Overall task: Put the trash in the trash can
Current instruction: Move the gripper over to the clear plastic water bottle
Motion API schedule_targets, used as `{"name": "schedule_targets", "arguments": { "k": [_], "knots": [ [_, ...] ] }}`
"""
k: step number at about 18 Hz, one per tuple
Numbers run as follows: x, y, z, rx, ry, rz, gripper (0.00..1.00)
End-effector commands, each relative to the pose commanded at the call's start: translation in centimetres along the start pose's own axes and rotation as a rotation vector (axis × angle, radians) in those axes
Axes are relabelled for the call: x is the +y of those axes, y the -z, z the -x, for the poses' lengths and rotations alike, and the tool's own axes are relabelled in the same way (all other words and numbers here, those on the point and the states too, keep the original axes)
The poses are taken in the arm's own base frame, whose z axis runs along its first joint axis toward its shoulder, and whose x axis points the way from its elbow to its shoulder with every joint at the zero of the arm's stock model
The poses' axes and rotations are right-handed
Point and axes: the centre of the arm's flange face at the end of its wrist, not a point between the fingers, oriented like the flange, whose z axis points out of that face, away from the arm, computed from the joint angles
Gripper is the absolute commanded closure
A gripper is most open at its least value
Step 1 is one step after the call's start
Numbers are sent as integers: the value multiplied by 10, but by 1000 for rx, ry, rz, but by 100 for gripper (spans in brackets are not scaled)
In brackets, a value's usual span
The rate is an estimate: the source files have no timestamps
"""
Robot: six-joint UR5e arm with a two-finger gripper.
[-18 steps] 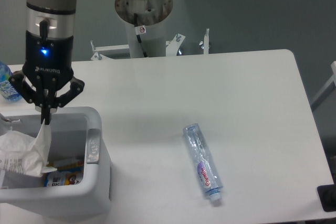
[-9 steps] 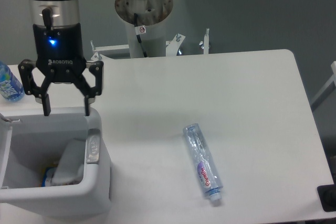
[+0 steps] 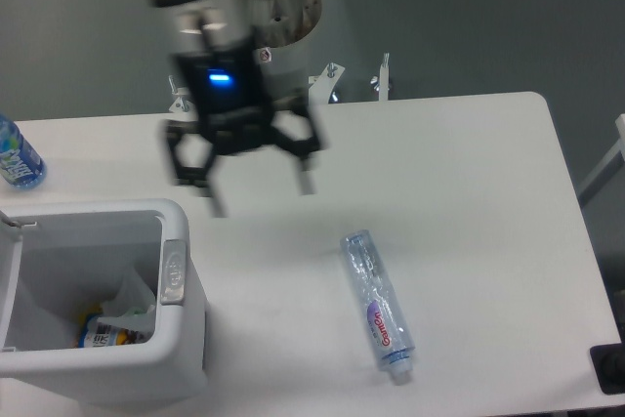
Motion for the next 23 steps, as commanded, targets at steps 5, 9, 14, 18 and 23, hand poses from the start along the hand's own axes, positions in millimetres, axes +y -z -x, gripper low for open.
{"name": "schedule_targets", "arguments": {
  "k": [5,9,14,18,23],
  "knots": [
    [8,-15,55,-4,4,180,0],
    [22,-41,89,22,58,283,0],
    [30,-95,122,133,173,275,0],
    [28,-149,121,173,205,266,0],
    [23,-207,112,269,228,227,0]
  ]
}}
